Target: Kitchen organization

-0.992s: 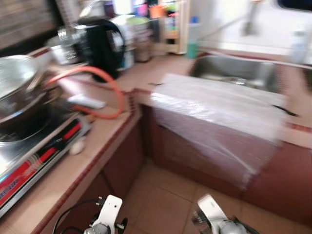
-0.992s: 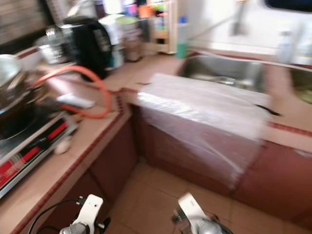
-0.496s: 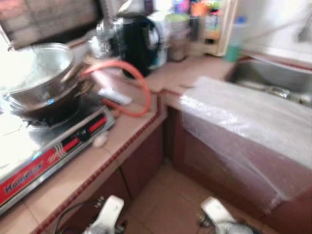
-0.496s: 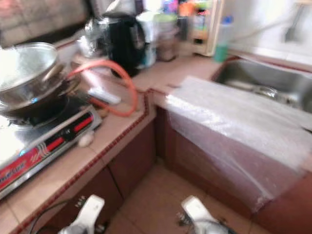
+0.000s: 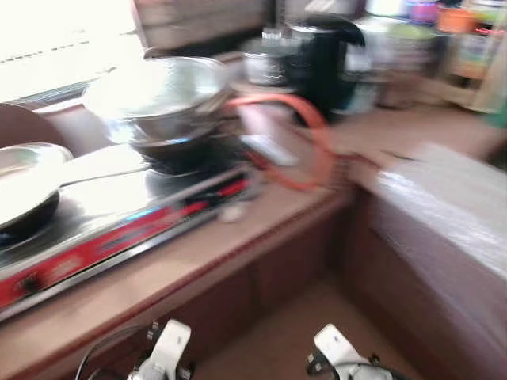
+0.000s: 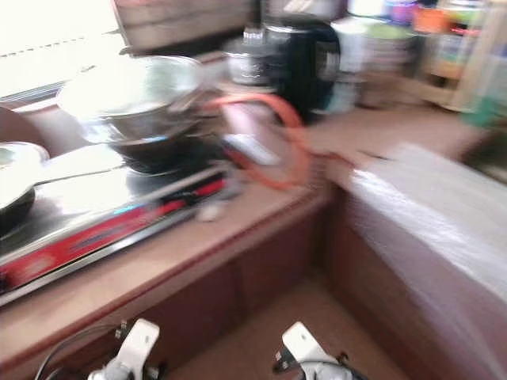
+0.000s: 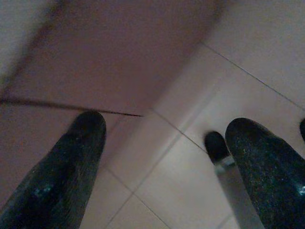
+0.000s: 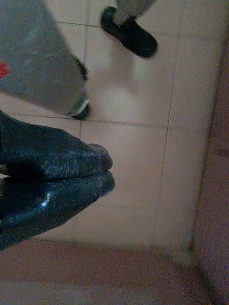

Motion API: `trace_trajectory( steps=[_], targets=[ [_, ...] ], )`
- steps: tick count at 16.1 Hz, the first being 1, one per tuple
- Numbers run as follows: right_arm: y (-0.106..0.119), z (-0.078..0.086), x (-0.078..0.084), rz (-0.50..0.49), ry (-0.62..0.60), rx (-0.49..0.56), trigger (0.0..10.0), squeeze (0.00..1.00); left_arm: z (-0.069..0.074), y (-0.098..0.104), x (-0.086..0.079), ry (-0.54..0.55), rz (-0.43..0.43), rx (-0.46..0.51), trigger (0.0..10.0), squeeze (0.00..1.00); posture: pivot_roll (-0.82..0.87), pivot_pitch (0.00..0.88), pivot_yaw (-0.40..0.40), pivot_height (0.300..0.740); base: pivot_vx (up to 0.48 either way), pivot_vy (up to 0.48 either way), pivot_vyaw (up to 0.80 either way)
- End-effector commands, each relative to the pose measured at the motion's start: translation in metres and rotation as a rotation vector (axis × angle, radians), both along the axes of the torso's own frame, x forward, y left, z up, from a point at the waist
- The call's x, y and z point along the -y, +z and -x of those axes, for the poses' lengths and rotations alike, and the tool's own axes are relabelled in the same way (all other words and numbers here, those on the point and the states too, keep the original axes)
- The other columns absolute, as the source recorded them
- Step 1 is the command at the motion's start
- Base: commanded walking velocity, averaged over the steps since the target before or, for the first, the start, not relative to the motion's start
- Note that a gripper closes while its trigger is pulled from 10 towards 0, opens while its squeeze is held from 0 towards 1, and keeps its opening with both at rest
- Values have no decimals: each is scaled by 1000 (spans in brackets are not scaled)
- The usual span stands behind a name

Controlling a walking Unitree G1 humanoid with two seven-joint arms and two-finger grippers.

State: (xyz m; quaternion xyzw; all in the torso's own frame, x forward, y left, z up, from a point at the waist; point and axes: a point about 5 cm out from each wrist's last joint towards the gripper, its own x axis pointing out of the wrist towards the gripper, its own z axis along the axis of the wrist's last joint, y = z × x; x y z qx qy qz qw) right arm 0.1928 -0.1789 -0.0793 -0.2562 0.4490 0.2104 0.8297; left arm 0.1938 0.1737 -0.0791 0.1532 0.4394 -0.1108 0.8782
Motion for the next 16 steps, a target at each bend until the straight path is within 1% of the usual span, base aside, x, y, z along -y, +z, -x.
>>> trace_trajectory(
  steps=[1, 4, 8, 11, 13, 14, 16],
  targets=[
    [1, -1, 5, 16, 5, -3, 10000, 0, 6, -4, 2, 5, 0, -21, 10000, 0, -191, 0, 81, 740, 0, 0, 775],
    [2, -2, 6, 19, 10, -2, 10000, 0, 6, -3, 3, 9, 0, -19, 10000, 0, -190, 0, 76, 740, 0, 0, 775],
    [3, -4, 4, 20, 45, 3, 10000, 0, 6, -4, -1, 24, -42, -4, 10000, 0, -184, 0, 63, 740, 0, 0, 775],
    [4, -6, 6, 37, 90, -8, 10000, 0, 8, -4, 1, 48, -43, 3, 10000, 0, -159, 0, 31, 740, 0, 0, 0],
    [5, -8, 8, 58, 132, -13, 10000, 0, 11, -6, 3, 93, -31, 5, 10000, 0, -136, 0, 2, 740, 0, 0, 0],
    [8, -13, 9, 70, 160, -8, 10000, 0, 13, -7, 2, 127, -33, 8, 10000, 0, -123, 0, -20, 740, 0, 0, 0],
    [11, -18, 9, 75, 178, -1, 10000, 0, 14, -7, 3, 156, -29, 6, 10000, 0, -115, 0, -39, 740, 0, 0, 0]
  ],
)
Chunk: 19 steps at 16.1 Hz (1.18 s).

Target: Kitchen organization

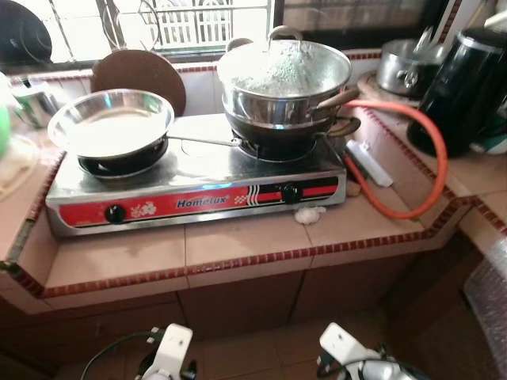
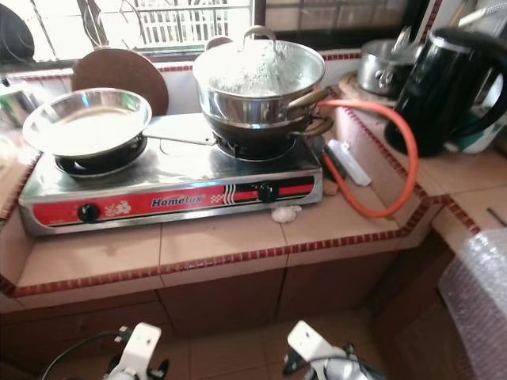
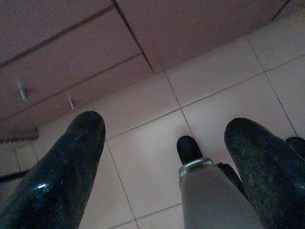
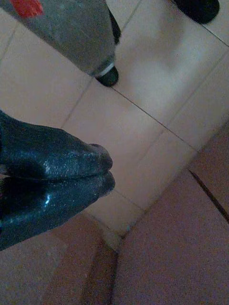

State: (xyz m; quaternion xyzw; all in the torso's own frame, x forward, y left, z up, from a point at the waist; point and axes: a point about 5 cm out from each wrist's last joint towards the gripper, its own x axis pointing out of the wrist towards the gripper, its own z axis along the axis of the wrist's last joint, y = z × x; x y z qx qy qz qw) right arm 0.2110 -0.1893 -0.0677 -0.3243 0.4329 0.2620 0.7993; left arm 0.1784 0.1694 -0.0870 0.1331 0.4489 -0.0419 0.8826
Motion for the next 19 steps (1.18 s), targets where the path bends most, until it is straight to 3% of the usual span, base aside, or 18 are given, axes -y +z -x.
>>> trace_trajectory(
  steps=[1, 7, 11, 14, 17, 19],
  targets=[
    [2, -5, -3, 7, 40, 6, 10000, 0, 0, 0, 0, 22, 3, 2, 10000, 0, -110, 0, -52, 740, 0, 0, 0],
    [8, -15, -14, 6, 109, 17, 10000, 0, 1, -1, 6, 58, 22, 3, 10000, 0, -82, 0, -77, 740, 0, 0, 0],
    [2, -8, -19, -26, 24, 13, 10000, 0, -3, 1, 2, -3, -33, 6, 10000, 0, -73, 0, -53, 740, 0, 0, 0],
    [1, -6, -22, -37, -13, 14, 10000, 0, -5, 1, 14, -81, -29, -8, 10000, 0, -119, 0, -16, 740, 0, 0, 0],
    [3, -11, -39, -118, -44, 44, 10000, 0, -8, 2, 30, -154, 12, -22, 10000, 0, -166, 0, -5, 740, 0, 0, 0],
    [3, -10, -36, -128, -78, 39, 10000, 0, -9, 2, 36, -170, 21, -34, 10000, 0, -153, 0, -15, 740, 0, 0, 0]
  ],
)
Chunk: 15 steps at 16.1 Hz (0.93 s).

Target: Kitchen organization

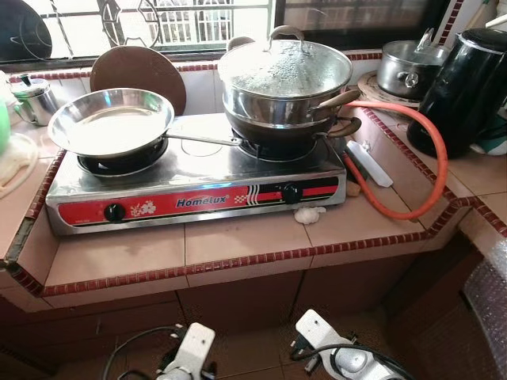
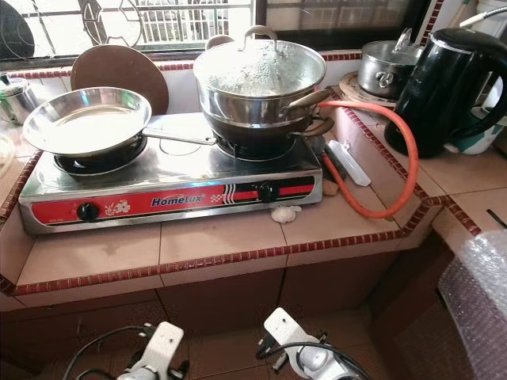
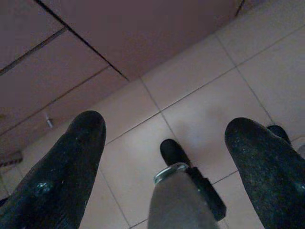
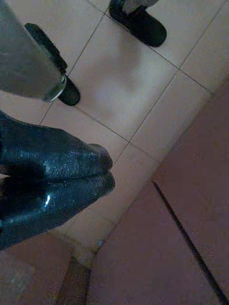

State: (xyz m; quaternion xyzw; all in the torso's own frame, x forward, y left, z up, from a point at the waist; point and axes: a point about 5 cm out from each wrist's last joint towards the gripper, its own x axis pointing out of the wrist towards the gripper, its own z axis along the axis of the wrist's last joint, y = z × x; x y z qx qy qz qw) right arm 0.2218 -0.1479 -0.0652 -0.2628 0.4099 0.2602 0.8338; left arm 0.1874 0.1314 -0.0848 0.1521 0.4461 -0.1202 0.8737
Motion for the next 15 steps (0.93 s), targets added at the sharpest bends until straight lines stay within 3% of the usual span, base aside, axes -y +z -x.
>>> trace_trajectory(
  steps=[1, 4, 6, 11, 15],
  targets=[
    [-2, 3, 6, -1, -34, -9, 10000, 0, 2, -2, 0, -1, 11, -31, 10000, 0, -154, 0, -16, 740, 0, 0, 0],
    [3, -4, 20, -6, -135, -5, 10000, 0, 8, -4, 2, 5, 39, -62, 10000, 0, -183, 0, 0, 740, 0, 0, 0],
    [7, -10, 28, -33, -237, 12, 10000, 0, 5, -3, -5, 15, 34, -56, 10000, 0, -188, 0, -2, 740, 0, 0, 0],
    [0, -1, 21, -115, -344, -41, 10000, 0, 3, -2, -24, 191, 50, -46, 10000, 0, -129, 0, -6, 740, 0, 0, 0],
    [2, -5, 20, -120, -371, -38, 10000, 0, 11, -5, -30, 220, 48, -67, 10000, 0, -120, 0, 4, 740, 0, 0, 0]
  ],
)
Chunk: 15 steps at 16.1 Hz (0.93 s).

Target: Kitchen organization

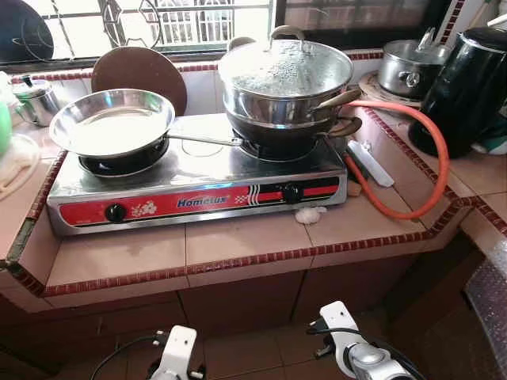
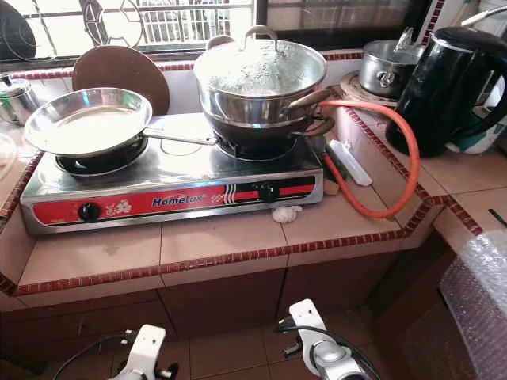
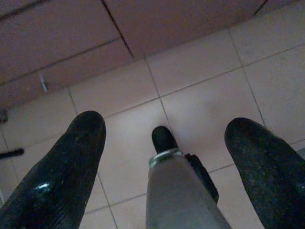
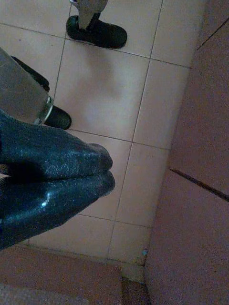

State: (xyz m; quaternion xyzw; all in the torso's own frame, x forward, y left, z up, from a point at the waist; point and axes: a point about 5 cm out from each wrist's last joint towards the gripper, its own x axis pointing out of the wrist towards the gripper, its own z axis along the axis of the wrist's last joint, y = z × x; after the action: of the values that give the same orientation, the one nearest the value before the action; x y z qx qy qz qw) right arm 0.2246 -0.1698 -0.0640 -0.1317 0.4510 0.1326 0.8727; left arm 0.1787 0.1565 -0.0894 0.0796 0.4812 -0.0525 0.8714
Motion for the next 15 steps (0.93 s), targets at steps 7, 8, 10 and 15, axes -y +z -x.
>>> trace_trajectory(
  steps=[7, 8, 10, 15],
  targets=[
    [-6, 9, -7, 10, 35, -36, 10000, 0, 12, -5, -7, -30, -18, -33, 10000, 0, -135, 0, 20, 740, 0, 0, 0],
    [-6, 9, -6, 9, 32, -37, 10000, 0, 12, -5, -7, -31, -18, -34, 10000, 0, -135, 0, 20, 740, 0, 0, 0],
    [-8, 12, -4, 19, 35, -45, 10000, 0, 11, -4, -5, -50, -22, -32, 10000, 0, -145, 0, 22, 740, 0, 0, 0],
    [-10, 17, -1, 47, 86, -59, 10000, 0, 10, -4, 1, -67, -18, -28, 10000, 0, -151, 0, 15, 740, 0, 0, -276]
  ],
)
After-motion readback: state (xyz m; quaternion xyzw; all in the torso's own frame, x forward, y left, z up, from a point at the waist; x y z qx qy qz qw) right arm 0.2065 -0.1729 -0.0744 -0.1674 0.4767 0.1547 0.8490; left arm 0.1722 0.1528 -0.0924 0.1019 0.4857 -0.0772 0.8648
